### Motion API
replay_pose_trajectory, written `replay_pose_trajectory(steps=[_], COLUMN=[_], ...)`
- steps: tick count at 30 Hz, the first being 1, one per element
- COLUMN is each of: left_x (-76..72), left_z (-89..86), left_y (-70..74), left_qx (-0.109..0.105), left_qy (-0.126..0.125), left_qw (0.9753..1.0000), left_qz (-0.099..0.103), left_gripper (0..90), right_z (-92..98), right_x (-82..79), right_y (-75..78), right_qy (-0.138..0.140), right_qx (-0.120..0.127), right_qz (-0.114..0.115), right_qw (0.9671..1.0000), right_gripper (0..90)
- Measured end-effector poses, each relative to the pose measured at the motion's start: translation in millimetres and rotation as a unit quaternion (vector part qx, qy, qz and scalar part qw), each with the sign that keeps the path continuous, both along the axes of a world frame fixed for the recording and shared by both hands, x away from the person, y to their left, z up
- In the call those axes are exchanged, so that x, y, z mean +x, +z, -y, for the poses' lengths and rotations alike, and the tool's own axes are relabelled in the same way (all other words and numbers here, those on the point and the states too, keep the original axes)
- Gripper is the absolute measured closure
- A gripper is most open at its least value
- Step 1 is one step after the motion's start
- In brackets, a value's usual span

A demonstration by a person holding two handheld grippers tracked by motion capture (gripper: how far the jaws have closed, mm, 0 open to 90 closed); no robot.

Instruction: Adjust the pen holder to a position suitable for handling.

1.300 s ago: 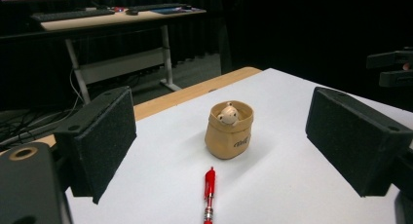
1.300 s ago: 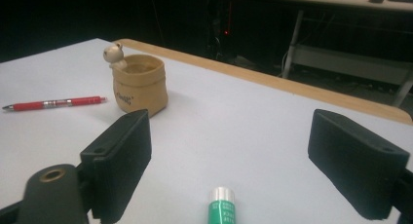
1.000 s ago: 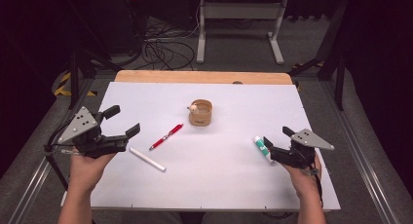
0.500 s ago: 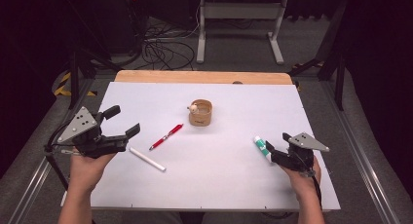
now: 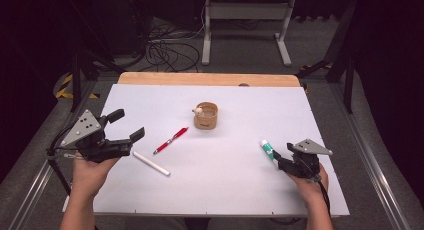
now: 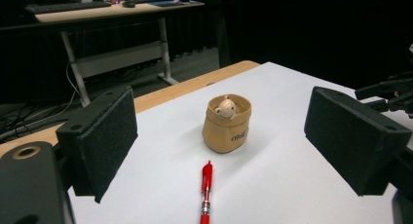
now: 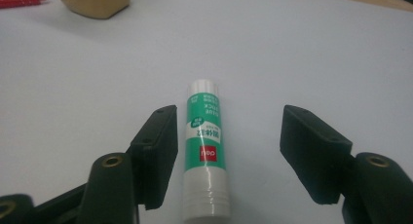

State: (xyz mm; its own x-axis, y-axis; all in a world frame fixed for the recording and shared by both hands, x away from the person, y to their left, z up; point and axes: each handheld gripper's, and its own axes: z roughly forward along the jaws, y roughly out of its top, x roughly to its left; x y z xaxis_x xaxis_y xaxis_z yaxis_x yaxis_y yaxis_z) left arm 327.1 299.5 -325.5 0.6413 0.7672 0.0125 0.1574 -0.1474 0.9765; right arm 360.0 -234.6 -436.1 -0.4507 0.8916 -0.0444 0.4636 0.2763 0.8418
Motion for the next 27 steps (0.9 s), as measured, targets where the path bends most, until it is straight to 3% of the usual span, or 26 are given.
replay_pose_trajectory(steps=[19, 27], left_x=[0.5, 0.7], left_z=[2.0, 2.2], left_y=[-1.2, -1.3], left_qx=[0.003, 0.005], left_qy=[-0.001, -0.001], left_qw=[1.0, 1.0], left_qz=[-0.004, -0.004], left_gripper=[13.4, 13.5], right_z=[-1.4, -1.3], right_x=[1.6, 0.5], right_y=[-16.2, -19.0], right_qy=[0.01, 0.008], right_qx=[-0.019, -0.025], right_qz=[-0.067, -0.081], right_qw=[0.9975, 0.9964], right_gripper=[47.0, 47.1])
